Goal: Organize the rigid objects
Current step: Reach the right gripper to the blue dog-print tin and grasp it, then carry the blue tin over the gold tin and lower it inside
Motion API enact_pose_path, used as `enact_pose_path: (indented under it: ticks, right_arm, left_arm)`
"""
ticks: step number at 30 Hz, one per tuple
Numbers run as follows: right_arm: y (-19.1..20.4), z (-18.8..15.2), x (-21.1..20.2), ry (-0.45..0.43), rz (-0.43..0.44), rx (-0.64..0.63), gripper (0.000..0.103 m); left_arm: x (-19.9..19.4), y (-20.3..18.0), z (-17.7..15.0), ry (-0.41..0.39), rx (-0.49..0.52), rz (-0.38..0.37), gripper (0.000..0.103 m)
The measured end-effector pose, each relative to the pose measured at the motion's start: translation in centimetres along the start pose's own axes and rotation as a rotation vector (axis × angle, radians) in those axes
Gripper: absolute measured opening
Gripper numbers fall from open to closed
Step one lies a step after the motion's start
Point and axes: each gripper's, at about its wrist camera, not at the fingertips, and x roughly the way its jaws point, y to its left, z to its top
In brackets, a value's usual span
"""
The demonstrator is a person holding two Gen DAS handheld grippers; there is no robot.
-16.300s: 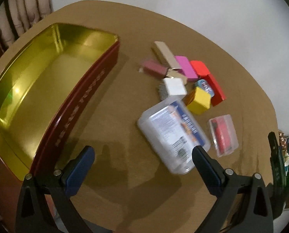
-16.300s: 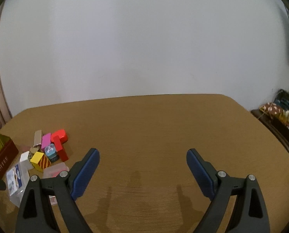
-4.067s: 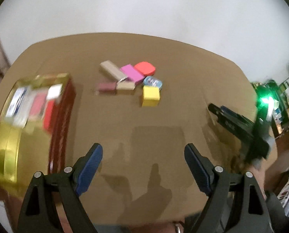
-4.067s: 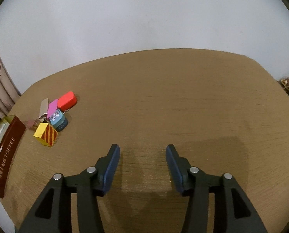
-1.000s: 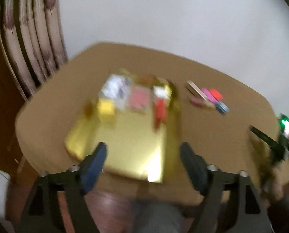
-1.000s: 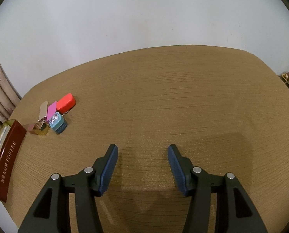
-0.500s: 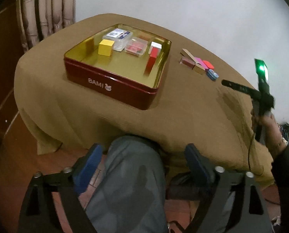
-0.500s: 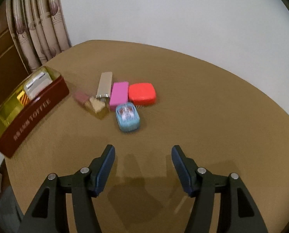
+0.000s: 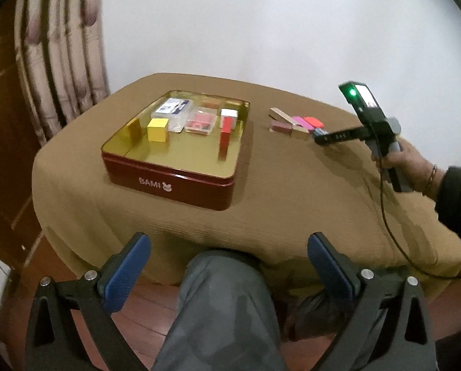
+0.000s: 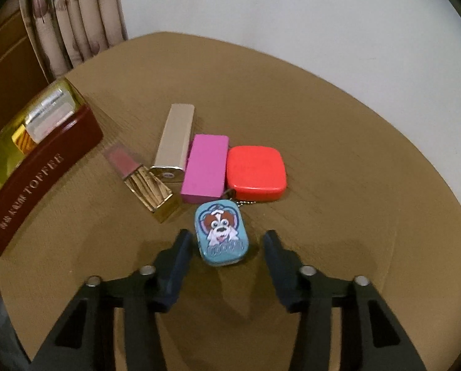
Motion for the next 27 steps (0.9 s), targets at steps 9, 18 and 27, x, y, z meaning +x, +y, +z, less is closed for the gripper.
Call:
enact_pose_path:
  ticks: [9, 18, 27]
  right_arm:
    - [1.6, 0.4, -0.9, -0.013, -0.028, 0.011, 0.032]
    - [12.6, 5.1, -8.0, -0.134, 0.247, -0.007, 0.032]
    - [24.5, 9.5, -1.7, 0.021, 0.346, -0.074, 0.032]
  left_arm:
    - [2.7, 3.0, -0.7, 0.158, -0.078, 0.019, 0.096]
    - [2.3, 4.3, -0.9, 0.1, -0.051, 0.111, 0.096]
    - [1.4, 6.2, -0.1, 0.083, -0.087, 0.106, 0.096]
